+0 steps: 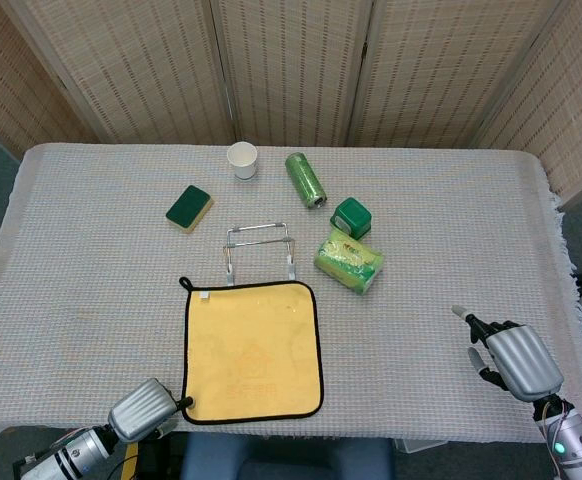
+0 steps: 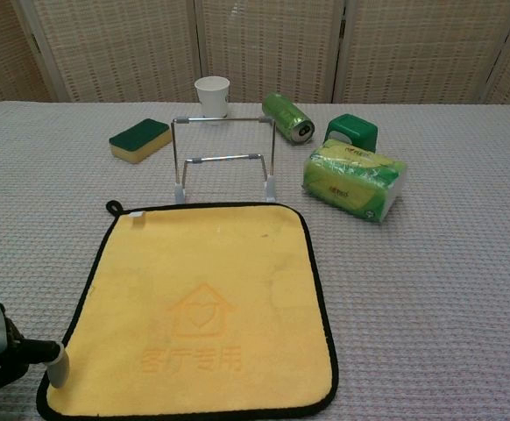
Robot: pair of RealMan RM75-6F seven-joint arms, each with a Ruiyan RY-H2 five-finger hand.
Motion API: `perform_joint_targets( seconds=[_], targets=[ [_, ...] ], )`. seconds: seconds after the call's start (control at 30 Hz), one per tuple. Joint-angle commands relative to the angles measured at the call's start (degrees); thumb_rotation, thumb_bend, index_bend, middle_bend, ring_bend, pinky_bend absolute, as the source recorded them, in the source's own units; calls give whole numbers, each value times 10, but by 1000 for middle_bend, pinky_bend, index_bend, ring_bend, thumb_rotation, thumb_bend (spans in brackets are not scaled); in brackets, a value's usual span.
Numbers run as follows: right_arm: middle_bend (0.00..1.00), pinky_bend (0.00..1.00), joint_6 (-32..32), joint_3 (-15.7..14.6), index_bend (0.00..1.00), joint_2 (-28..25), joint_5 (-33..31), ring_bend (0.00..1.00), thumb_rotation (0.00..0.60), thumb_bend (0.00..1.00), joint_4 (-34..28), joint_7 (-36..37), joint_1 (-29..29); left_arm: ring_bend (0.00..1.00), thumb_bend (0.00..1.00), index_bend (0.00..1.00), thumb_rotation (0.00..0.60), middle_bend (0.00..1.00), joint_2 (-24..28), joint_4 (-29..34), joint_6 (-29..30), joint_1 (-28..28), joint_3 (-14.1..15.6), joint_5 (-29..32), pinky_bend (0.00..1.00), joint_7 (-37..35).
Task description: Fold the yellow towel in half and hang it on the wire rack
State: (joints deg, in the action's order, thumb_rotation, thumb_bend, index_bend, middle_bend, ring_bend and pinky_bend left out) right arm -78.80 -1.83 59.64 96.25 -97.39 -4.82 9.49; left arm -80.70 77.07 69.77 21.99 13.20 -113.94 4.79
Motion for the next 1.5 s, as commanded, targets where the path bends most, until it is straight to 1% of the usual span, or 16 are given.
perform_joint_targets(
  seconds=[0.03,0.33,0.47,0.63,1.0,1.27,1.5],
  targets=[
    [510,603,0,-1,147,1,-1,620,600,503,1,1,0,833,351,407,600,890,-3,-2,2,-2,2,4,898,4],
    [513,603,-5,-1,147,0,-3,624,600,503,2,3,-3,833,351,420,600,892,-22,-10,12,-4,0,16,898,6],
    [515,629,-9,-1,147,0,-6,626,600,503,3,5,-6,835,351,427,600,894,-33,-20,11,-4,1,20,899,5],
    [517,630,-11,-2,150,2,-5,627,600,504,5,8,-7,841,351,438,600,897,-45,-29,21,-6,-1,24,900,3],
    [518,630,-16,-2,151,1,-6,628,600,503,9,11,-10,848,351,490,600,908,-67,-41,34,-11,-6,41,904,-3],
    [522,630,-16,-3,151,3,-5,631,600,503,10,12,-10,856,351,508,600,916,-77,-44,44,-11,-8,45,904,-9],
    [524,630,-15,-5,155,4,5,632,600,504,10,15,-7,861,408,558,600,925,-83,-40,50,-14,-5,52,904,-28]
  ],
)
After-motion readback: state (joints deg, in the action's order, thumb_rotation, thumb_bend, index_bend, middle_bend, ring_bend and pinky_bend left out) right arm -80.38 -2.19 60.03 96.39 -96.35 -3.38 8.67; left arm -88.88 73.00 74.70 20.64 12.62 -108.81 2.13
